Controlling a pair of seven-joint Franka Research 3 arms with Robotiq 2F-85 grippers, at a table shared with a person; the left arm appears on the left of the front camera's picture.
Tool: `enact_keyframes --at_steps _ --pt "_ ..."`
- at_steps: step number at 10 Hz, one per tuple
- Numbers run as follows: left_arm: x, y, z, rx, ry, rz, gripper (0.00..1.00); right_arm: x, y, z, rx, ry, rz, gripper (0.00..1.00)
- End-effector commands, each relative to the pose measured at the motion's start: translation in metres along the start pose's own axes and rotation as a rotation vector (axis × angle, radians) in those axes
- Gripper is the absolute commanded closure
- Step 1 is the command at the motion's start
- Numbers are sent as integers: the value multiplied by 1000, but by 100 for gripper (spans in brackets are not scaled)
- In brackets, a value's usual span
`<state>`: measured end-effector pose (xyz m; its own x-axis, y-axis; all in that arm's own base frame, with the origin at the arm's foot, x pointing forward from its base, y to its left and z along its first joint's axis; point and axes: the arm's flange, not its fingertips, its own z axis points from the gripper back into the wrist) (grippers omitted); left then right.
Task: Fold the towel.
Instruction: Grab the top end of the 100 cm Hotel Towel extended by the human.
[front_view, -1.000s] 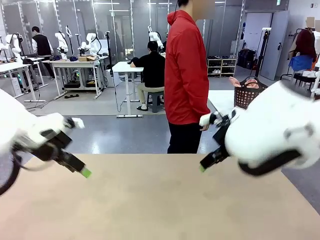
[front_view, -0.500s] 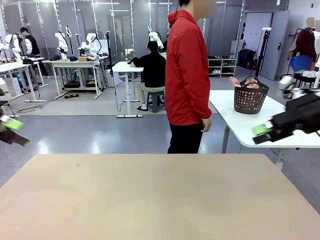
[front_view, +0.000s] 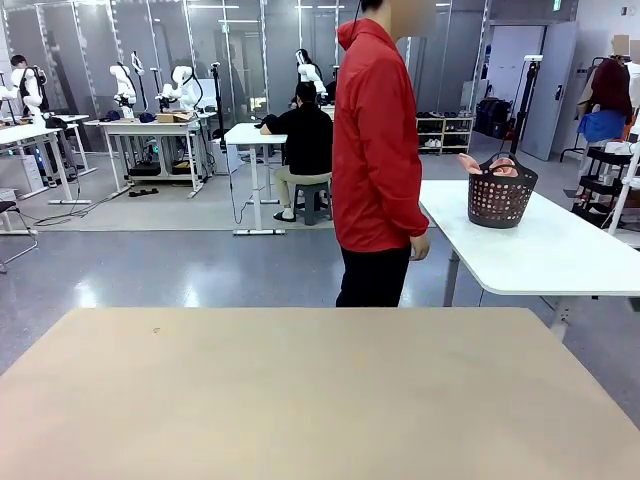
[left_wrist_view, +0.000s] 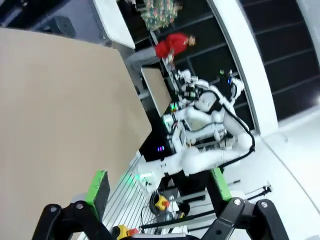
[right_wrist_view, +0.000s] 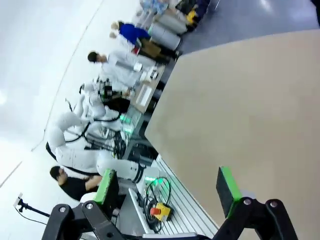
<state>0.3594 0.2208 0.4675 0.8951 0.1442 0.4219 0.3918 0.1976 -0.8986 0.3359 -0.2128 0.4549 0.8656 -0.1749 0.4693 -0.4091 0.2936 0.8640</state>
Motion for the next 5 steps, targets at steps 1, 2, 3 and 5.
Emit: enact_keyframes --at_steps 1,2,3,5 --pt "-2 1 18 -6 -67 0 0 -9 8 6 0 -59 40 0" --pt "-3 2 20 0 -89 9 0 -9 8 6 -45 -66 19 0" --pt "-8 3 18 8 -47 15 0 -8 8 6 -84 -35 -1 0" --pt "-8 3 18 8 -47 15 0 -10 5 23 -24 -56 -2 0"
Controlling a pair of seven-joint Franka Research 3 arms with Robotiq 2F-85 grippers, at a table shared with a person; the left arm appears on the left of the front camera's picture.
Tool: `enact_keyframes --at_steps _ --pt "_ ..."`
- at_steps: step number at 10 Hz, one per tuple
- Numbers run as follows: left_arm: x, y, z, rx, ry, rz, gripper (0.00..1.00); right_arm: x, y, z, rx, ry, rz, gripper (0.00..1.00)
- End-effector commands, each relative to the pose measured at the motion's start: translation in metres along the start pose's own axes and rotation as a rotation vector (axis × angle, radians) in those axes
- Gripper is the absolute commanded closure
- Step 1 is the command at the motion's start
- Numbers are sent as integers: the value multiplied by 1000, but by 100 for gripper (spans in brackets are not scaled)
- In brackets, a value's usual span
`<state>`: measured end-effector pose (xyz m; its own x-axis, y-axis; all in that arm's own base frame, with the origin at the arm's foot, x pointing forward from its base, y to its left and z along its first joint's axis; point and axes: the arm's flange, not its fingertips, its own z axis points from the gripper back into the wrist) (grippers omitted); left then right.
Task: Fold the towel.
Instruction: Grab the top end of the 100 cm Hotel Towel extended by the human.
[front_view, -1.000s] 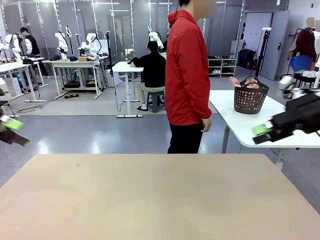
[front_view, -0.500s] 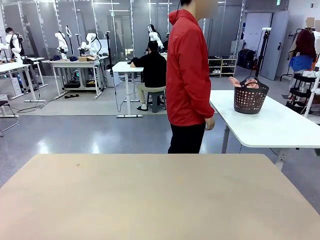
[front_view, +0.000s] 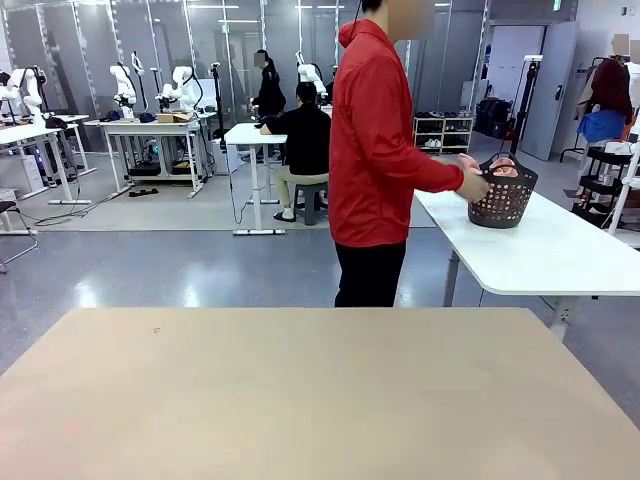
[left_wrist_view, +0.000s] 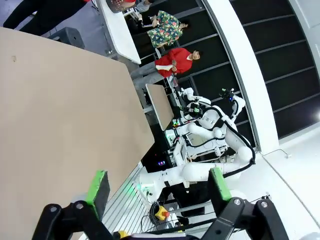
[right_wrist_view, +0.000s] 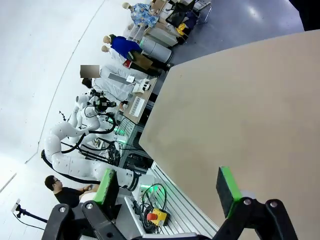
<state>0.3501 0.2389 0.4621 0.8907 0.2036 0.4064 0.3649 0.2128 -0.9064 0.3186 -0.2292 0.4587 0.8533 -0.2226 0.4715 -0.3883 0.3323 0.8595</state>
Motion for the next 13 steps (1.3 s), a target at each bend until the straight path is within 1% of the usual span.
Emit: enact_keyframes --at_steps 1,13 --pt "0 -2 -1 -12 10 -9 0 0 0 1 20 -7 6 0" --pt "0 -2 -1 -12 10 -9 0 0 0 1 20 -7 6 0"
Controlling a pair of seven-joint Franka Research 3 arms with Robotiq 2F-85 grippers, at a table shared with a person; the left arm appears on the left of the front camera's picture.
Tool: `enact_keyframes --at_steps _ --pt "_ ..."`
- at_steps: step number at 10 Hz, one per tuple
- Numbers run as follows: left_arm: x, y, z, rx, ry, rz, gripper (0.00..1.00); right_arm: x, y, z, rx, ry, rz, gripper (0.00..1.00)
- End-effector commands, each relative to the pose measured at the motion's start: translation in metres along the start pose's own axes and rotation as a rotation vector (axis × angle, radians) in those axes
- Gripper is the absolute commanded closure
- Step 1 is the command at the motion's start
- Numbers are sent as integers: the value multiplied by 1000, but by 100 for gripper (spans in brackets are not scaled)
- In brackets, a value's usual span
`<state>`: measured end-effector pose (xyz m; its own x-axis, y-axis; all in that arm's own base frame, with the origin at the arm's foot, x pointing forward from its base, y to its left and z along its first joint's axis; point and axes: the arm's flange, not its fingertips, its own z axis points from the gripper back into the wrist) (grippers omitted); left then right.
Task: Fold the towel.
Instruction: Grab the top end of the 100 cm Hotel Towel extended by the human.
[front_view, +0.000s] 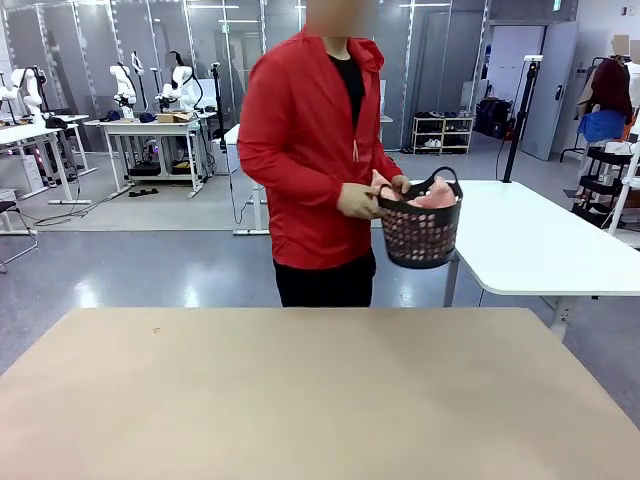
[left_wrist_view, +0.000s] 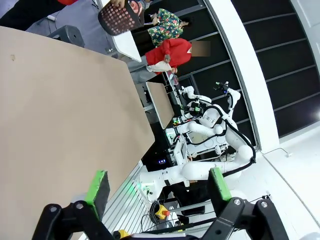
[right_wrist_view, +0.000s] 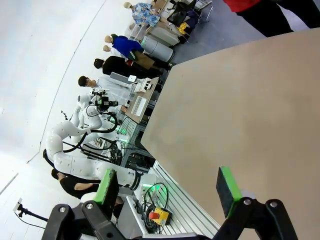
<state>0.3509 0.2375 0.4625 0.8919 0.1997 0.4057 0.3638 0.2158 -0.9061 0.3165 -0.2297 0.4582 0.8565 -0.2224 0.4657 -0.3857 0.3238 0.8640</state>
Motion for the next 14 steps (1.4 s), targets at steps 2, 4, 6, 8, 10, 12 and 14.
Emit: enact_keyframes --at_steps 2,4,6,8,10,12,14 --pt "-1 -1 1 -15 6 -10 0 2 -1 0 12 -9 12 0" --pt "-1 -1 1 -15 6 -10 0 2 -1 0 12 -9 12 0" --pt "-1 -1 1 -15 6 -10 0 2 -1 0 12 -9 12 0" --pt "-1 -1 1 -15 6 -10 0 2 -1 0 12 -9 12 0" --pt "-1 -1 1 -15 6 -10 0 2 -1 0 12 -9 12 0" --pt "-1 -1 1 -15 6 -10 0 2 -1 0 12 -9 12 0" --pt "-1 -1 1 -15 6 -10 0 2 -1 0 12 -9 12 0"
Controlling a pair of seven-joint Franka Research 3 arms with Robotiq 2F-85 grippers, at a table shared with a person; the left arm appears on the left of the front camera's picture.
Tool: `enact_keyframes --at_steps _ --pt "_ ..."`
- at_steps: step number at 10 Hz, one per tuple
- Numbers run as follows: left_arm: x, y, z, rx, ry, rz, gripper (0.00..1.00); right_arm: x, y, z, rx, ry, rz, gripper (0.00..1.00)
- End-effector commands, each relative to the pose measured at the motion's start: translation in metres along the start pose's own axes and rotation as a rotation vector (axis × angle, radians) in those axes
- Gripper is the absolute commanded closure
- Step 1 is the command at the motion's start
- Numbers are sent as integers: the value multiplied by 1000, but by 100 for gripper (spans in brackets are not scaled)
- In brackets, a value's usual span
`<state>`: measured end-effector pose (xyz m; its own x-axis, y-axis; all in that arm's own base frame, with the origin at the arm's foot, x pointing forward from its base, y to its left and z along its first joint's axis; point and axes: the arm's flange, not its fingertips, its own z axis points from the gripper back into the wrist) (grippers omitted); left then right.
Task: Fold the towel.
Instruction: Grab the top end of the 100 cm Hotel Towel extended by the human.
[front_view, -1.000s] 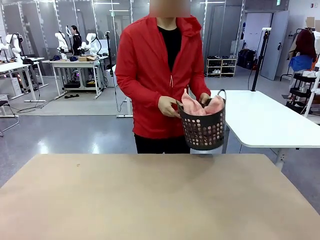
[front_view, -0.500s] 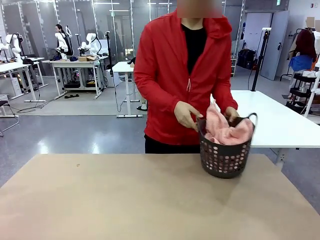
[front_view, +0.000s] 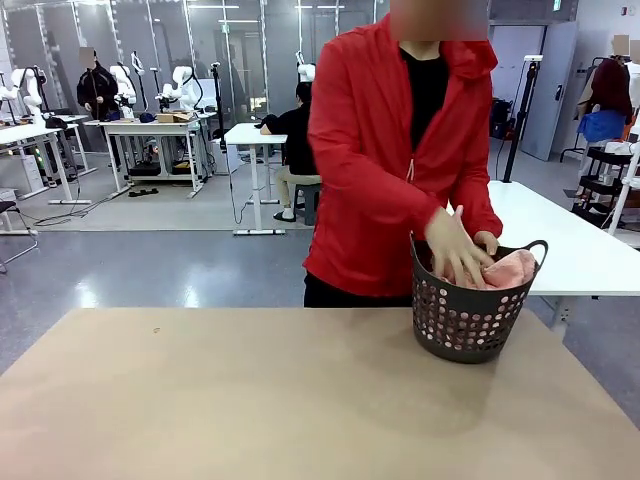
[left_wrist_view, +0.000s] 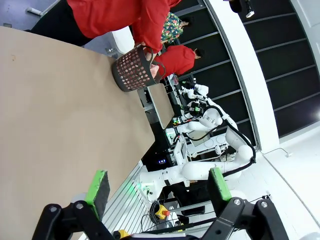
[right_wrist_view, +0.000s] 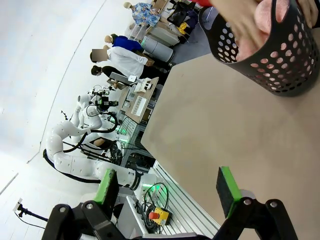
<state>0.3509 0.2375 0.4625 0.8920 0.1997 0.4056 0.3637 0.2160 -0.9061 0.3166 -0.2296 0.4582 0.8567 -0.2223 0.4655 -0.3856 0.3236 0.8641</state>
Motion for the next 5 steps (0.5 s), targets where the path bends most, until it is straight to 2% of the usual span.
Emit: enact_keyframes --at_steps 1,5 --pt "-1 -1 1 -15 6 -10 0 2 -1 0 12 -10 12 0" --pt "-1 -1 1 -15 6 -10 0 2 -1 0 12 -10 12 0"
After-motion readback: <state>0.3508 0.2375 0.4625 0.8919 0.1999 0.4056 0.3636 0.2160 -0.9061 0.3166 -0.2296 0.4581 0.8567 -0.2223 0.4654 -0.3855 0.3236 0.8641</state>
